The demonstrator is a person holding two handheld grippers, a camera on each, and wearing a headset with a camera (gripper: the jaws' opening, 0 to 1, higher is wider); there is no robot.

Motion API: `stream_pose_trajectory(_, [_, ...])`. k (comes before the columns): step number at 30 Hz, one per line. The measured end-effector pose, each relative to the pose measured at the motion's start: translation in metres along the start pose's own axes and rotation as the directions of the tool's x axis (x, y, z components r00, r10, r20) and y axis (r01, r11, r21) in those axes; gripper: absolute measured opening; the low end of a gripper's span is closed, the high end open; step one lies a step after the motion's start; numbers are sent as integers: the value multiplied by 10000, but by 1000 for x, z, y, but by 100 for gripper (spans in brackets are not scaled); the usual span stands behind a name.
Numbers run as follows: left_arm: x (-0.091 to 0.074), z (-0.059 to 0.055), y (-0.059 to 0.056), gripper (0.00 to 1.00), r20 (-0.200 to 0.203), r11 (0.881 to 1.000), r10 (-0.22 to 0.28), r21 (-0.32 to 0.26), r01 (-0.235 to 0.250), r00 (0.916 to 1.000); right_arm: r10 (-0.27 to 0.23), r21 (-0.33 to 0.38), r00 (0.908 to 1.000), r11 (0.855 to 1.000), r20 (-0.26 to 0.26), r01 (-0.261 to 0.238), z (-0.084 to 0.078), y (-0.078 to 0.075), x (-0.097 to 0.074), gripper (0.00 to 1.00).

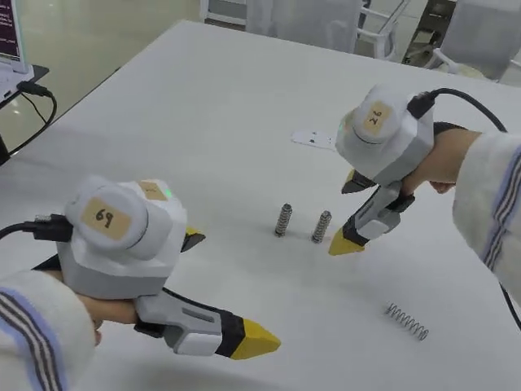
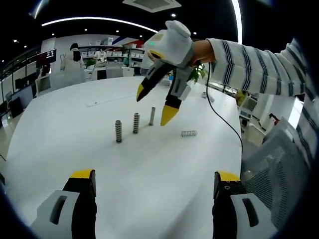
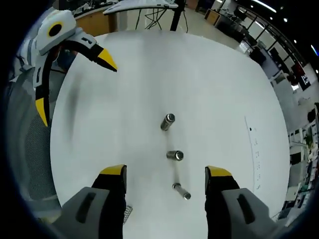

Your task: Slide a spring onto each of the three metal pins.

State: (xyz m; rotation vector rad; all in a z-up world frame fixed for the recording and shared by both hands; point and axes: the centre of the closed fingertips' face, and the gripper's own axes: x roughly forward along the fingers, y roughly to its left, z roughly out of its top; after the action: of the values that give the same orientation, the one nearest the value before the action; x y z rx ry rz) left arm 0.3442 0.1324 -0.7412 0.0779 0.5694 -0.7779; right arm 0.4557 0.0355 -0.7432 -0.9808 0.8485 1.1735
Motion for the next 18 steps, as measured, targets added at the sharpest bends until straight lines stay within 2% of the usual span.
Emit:
stream_pose_trajectory(3, [0, 0, 0, 96, -45, 10000, -1, 17, 1, 10000, -172, 348, 9993, 9993, 332, 160, -3, 2, -5, 67])
stream_pose_trajectory(6, [-1, -1, 0, 96, -106, 10000, -18, 38, 18, 9999, -291, 1010, 9900, 9948, 1381, 151, 1, 9, -10, 79])
stream_pose_trajectory(11, [-4, 6, -1, 96, 38, 10000, -1, 21, 1, 10000, -560, 1681, 9801, 9855, 1903, 237, -6, 19, -17, 81])
stream_pose_trajectory(13, [-5, 7, 0, 96, 40, 10000, 65, 37, -65, 10000, -764, 1925, 9704, 9808, 2289, 318, -7, 27, -22, 83])
stream_pose_trajectory(16, [-6, 6, 1, 96, -28, 9999, 76, 92, -76, 10000, -902, 2057, 9673, 9778, 2370, 407, -14, 34, -24, 87])
stream_pose_trajectory(18, [-8, 5, 0, 96, -48, 9999, 79, 101, -78, 10000, -1109, 2515, 9623, 9668, 2484, 464, -19, 38, -27, 87])
